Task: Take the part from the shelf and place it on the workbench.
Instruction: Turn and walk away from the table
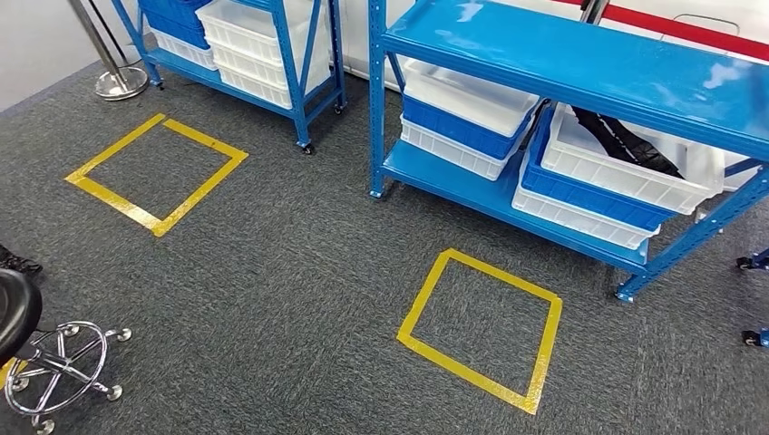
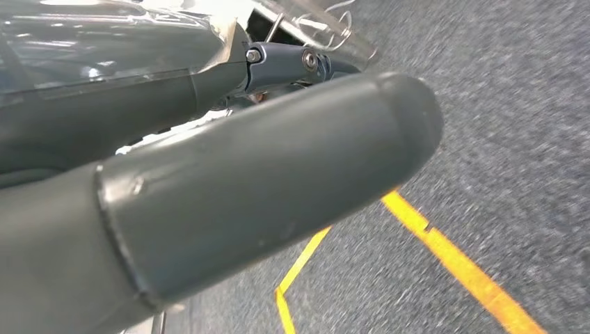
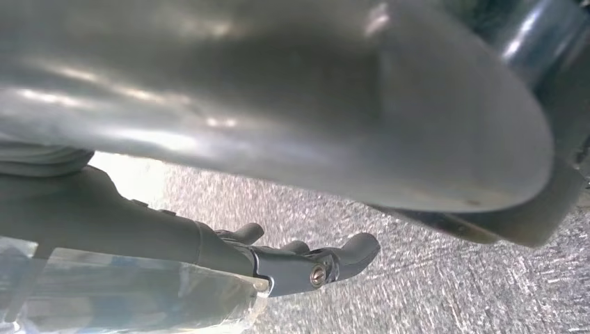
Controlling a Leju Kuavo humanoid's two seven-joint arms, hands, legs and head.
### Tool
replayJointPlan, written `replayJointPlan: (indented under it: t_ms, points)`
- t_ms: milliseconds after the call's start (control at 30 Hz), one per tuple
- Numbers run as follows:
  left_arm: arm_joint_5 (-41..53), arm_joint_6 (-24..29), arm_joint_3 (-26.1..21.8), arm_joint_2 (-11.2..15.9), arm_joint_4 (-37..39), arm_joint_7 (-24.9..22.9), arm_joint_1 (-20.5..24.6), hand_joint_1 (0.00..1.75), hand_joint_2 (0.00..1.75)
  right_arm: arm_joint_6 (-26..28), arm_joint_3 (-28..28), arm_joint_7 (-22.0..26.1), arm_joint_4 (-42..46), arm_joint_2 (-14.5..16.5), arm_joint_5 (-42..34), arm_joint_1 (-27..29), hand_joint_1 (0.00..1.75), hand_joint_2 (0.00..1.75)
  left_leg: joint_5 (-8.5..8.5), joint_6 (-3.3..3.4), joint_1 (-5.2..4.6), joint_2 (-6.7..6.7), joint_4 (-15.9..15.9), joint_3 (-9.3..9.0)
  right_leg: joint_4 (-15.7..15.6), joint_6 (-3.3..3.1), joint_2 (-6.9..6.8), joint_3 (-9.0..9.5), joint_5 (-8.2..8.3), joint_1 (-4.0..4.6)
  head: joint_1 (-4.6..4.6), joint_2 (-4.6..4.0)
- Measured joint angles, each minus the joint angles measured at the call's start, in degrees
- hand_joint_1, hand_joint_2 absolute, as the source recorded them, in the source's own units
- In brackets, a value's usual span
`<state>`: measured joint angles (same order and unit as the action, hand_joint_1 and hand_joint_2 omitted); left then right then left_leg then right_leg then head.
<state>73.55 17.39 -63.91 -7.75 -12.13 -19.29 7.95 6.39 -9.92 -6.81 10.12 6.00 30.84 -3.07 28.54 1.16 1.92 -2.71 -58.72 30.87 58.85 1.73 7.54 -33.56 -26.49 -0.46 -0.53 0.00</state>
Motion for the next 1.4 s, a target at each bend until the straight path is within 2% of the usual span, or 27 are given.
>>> replayJointPlan:
  t_ms: [33,100,167,200,233,300,367,400,467,500,533,600,667,700,733,767,833,900,967,1000,1067,1133,1200,1233,1300,1367,1400]
  points:
    - [0.01,-0.01,-0.01,-0.02,-0.01,0.0,0.04,0.0,0.0,0.01,0.0,0.0,0.0,0.01,0.01,-0.03,0.0,0.0,-0.2,0.45,0.09,0.86,0.31,-0.09,1.58,-0.01,-1.63,-0.95,-0.83,0.15,-0.16,0.0]
    - [0.05,-0.01,-0.01,0.0,-0.01,0.01,0.02,0.0,0.0,0.01,0.0,0.04,0.0,-0.02,-0.01,-0.16,0.0,0.0,-0.24,0.99,-0.02,2.67,0.53,-0.09,8.35,-0.36,-5.5,-4.35,-4.05,0.28,-0.48,0.0]
    - [0.07,-0.01,-0.02,0.03,0.0,0.02,-0.05,0.0,0.0,0.01,0.0,0.21,0.0,-0.07,-0.03,-0.19,0.0,0.0,-0.13,1.06,-0.22,4.61,0.52,-0.06,15.11,-0.21,-6.75,-7.52,-6.55,0.07,-0.68,0.0]
    - [0.04,-0.02,-0.02,0.03,0.0,0.02,-0.05,0.0,0.0,0.03,0.0,0.33,0.0,-0.08,-0.05,-0.18,0.0,0.0,-0.06,1.01,-0.25,5.48,0.51,-0.1,15.88,0.18,-6.91,-7.7,-6.54,-0.09,-0.73,0.0]
    - [0.0,-0.02,-0.02,0.03,0.0,0.02,-0.05,0.0,0.0,0.06,0.0,0.5,0.0,-0.08,-0.07,-0.17,0.0,0.0,0.04,0.89,-0.22,6.25,0.5,-0.22,14.24,0.71,-7.17,-6.63,-5.64,-0.27,-0.77,0.0]
    - [-0.07,-0.04,-0.02,0.04,-0.01,0.02,-0.06,0.0,0.0,0.2,0.0,0.84,0.0,-0.1,-0.09,-0.13,0.0,0.0,0.36,0.44,-0.27,7.57,0.47,-0.67,6.19,1.49,-9.25,-2.08,-2.76,-0.54,-0.85,0.0]
    - [0.01,-0.05,-0.02,0.1,-0.01,0.02,-0.1,0.0,0.0,0.3,0.0,1.03,0.0,-0.11,-0.04,-0.09,0.0,0.0,0.79,-0.3,-0.57,8.62,0.4,-1.09,0.35,1.14,-11.33,1.19,-1.05,-0.34,-0.81,0.0]
    - [0.1,-0.05,-0.02,0.14,-0.01,0.02,-0.1,0.0,0.0,0.31,0.0,1.04,0.0,-0.1,0.01,-0.05,0.0,0.0,0.94,-0.63,-0.7,9.1,0.38,-1.28,-0.42,0.66,-11.59,1.52,-0.91,-0.16,-0.77,0.0]
    - [0.28,-0.04,0.0,0.12,0.0,0.01,-0.02,0.0,0.0,0.31,0.0,1.03,-0.01,-0.05,0.18,0.04,0.0,0.0,1.19,-1.33,-0.49,9.93,0.47,-1.73,-0.47,-0.26,-10.15,1.41,-0.75,-0.19,-0.62,0.0]
    - [0.33,-0.01,0.01,0.09,0.0,-0.02,0.02,0.0,0.0,0.3,0.0,0.99,-0.02,-0.02,0.28,0.07,0.0,0.0,1.68,-1.67,-0.29,9.32,0.09,-1.84,-0.6,-0.67,-9.46,1.49,-0.68,-0.39,-0.54,0.0]
    - [0.36,0.03,0.01,0.07,0.0,-0.01,0.01,0.0,0.0,0.3,0.0,0.93,-0.02,0.02,0.39,0.1,0.0,0.0,2.69,-1.94,-0.11,8.03,-1.13,-1.52,-0.73,-1.16,-8.8,1.64,-0.57,-0.6,-0.39,0.0]
    - [0.35,0.14,0.02,0.12,0.0,0.03,-0.15,0.0,0.0,0.3,0.0,0.84,-0.02,0.15,0.63,0.07,0.0,0.0,6.16,-2.14,0.03,4.46,-7.06,1.05,-0.84,-1.75,-7.49,1.88,-0.42,-0.79,-0.04,0.0]
    - [0.32,0.17,0.02,0.2,0.0,0.05,-0.49,0.0,0.0,0.3,0.0,0.83,-0.02,0.33,0.81,0.12,0.0,0.0,8.77,-2.12,-0.01,2.93,-14.03,4.76,-0.81,-1.92,-5.91,1.92,-0.39,-0.58,0.07,0.0]
    - [0.31,0.15,0.01,0.23,0.0,0.04,-0.65,0.0,0.0,0.3,0.0,0.85,-0.02,0.38,0.86,0.18,0.0,0.0,8.49,-2.06,-0.03,2.75,-15.35,5.77,-0.8,-1.93,-5.04,2.0,-0.4,-0.48,0.09,0.0]
    - [0.31,0.14,0.01,0.23,0.0,0.03,-0.78,0.0,0.0,0.3,0.0,0.9,-0.02,0.42,0.89,0.25,0.0,0.0,7.01,-1.95,-0.03,2.61,-14.57,5.85,-0.78,-1.92,-4.13,2.13,-0.41,-0.42,0.09,0.0]
    - [0.31,0.13,0.0,0.24,0.0,0.03,-0.85,0.0,0.0,0.3,0.0,0.94,-0.02,0.44,0.91,0.28,0.0,0.0,4.64,-1.79,-0.02,2.32,-11.67,4.91,-0.77,-1.9,-3.27,2.3,-0.42,-0.41,0.09,0.0]
    - [0.36,0.09,0.01,0.27,0.0,0.05,-0.9,0.0,0.0,0.34,0.0,1.03,-0.02,0.48,0.96,0.23,0.0,0.0,0.59,-1.41,0.02,0.55,-4.27,2.1,-0.69,-1.79,-1.83,2.43,-0.47,-0.21,0.14,0.0]
    - [0.49,0.03,0.05,0.31,-0.01,0.33,-0.85,0.0,0.0,0.59,0.0,1.08,-0.02,0.51,1.04,0.17,0.0,0.0,-0.39,-1.13,-0.09,-0.71,-0.71,0.78,-0.63,-1.4,-0.84,2.09,-0.45,0.01,0.19,0.0]
    - [0.61,-0.01,0.08,0.29,-0.02,0.61,-0.73,0.0,0.0,0.85,0.0,1.14,-0.02,0.48,1.07,0.29,0.0,0.0,-0.38,-0.65,-0.34,0.01,-0.3,0.7,-0.81,-0.66,0.05,1.41,-0.28,0.04,0.19,0.0]
    - [0.65,-0.01,0.08,0.26,-0.02,0.63,-0.67,0.0,0.0,0.92,0.0,1.17,-0.02,0.47,1.07,0.37,0.0,0.0,-0.57,-0.26,-0.37,0.6,-0.06,0.63,-0.56,-0.33,-0.46,1.11,-0.39,0.06,0.18,0.0]
    - [0.71,-0.02,0.08,0.2,-0.02,0.63,-0.71,0.0,0.0,0.99,0.0,1.22,-0.02,0.45,1.09,0.3,0.0,0.0,-0.89,0.65,-0.26,1.88,0.41,0.53,2.44,-0.25,-3.36,-0.41,-2.08,0.26,-0.13,0.0]
    - [0.92,-0.2,0.07,0.24,-0.02,0.63,-0.97,0.0,0.0,1.11,0.0,1.55,-0.02,0.45,1.16,0.16,0.0,0.0,-0.86,1.15,-0.39,3.08,0.45,0.57,9.28,-0.64,-6.19,-3.76,-5.42,0.11,-0.46,0.0]
    - [1.48,-0.66,0.24,0.31,-0.02,0.63,-1.12,0.0,0.0,1.24,0.01,2.03,-0.02,0.45,1.03,0.19,0.0,0.0,-0.83,1.21,-0.49,4.14,0.43,0.6,14.45,-0.44,-6.7,-6.14,-7.27,-0.17,-0.49,0.0]
    - [1.81,-0.94,0.42,0.33,-0.02,0.63,-1.1,0.0,0.0,1.27,0.03,2.17,-0.02,0.45,0.84,0.21,0.0,0.0,-0.82,1.18,-0.49,4.52,0.43,0.6,14.26,-0.05,-6.79,-5.83,-6.91,-0.28,-0.52,0.0]
    - [2.38,-1.53,0.91,0.34,-0.02,0.63,-0.86,0.0,0.0,1.43,0.25,2.28,-0.02,0.46,0.28,0.22,0.0,0.0,-0.76,0.99,-0.45,4.91,0.41,0.44,7.8,0.84,-7.16,-1.98,-4.33,-0.51,-0.56,0.0]
    - [2.9,-2.02,1.43,0.34,-0.02,0.63,-0.44,0.0,0.0,1.7,0.63,2.29,-0.02,0.54,-0.31,0.24,0.0,0.0,-0.56,0.41,-0.69,5.03,0.33,0.22,0.99,0.83,-7.63,1.63,-2.09,-0.43,-0.55,0.0]
    - [3.08,-2.16,1.66,0.36,-0.02,0.63,-0.19,0.0,0.0,1.86,0.86,2.29,-0.02,0.62,-0.57,0.24,0.0,0.0,-0.26,0.26,-0.8,5.02,0.25,0.15,-0.64,0.59,-7.75,2.54,-1.57,-0.48,-0.51,0.0]
